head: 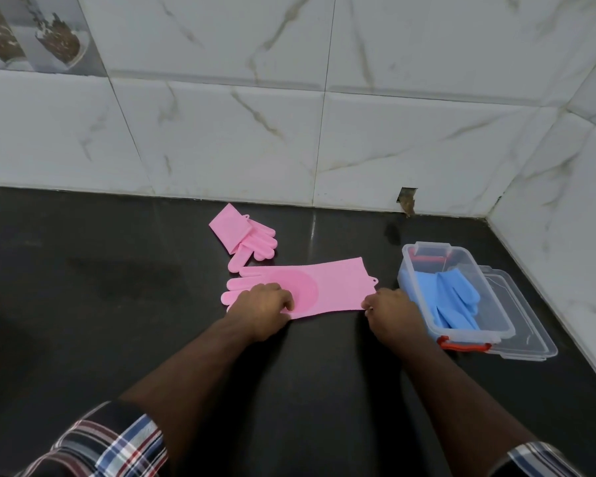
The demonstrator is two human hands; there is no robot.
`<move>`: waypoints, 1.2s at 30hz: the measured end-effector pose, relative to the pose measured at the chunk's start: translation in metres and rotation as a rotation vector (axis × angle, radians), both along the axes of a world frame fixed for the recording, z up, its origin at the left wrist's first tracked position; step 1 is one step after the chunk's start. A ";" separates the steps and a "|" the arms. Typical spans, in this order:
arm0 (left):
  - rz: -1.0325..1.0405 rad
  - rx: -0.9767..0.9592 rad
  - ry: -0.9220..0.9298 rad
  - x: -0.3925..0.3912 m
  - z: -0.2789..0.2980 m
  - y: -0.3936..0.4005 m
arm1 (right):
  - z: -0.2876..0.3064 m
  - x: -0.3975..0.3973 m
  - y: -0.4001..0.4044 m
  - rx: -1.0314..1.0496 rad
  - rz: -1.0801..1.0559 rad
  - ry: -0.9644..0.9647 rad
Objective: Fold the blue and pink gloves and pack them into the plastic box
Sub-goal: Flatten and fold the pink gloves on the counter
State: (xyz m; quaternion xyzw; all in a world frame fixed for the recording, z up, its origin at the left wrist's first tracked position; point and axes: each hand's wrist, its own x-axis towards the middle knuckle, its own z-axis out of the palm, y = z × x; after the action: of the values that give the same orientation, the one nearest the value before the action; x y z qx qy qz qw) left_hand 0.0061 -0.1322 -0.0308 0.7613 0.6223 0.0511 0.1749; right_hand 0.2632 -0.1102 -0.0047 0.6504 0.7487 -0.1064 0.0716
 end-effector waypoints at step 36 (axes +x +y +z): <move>0.100 -0.138 -0.070 0.001 0.001 -0.015 | -0.007 -0.025 -0.025 -0.086 0.101 0.274</move>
State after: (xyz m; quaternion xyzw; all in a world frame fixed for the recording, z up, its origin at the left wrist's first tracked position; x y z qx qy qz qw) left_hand 0.0072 -0.1473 -0.0301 0.7132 0.6550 0.0432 0.2459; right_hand 0.2381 -0.1356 -0.0117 0.5876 0.7779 -0.2225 0.0019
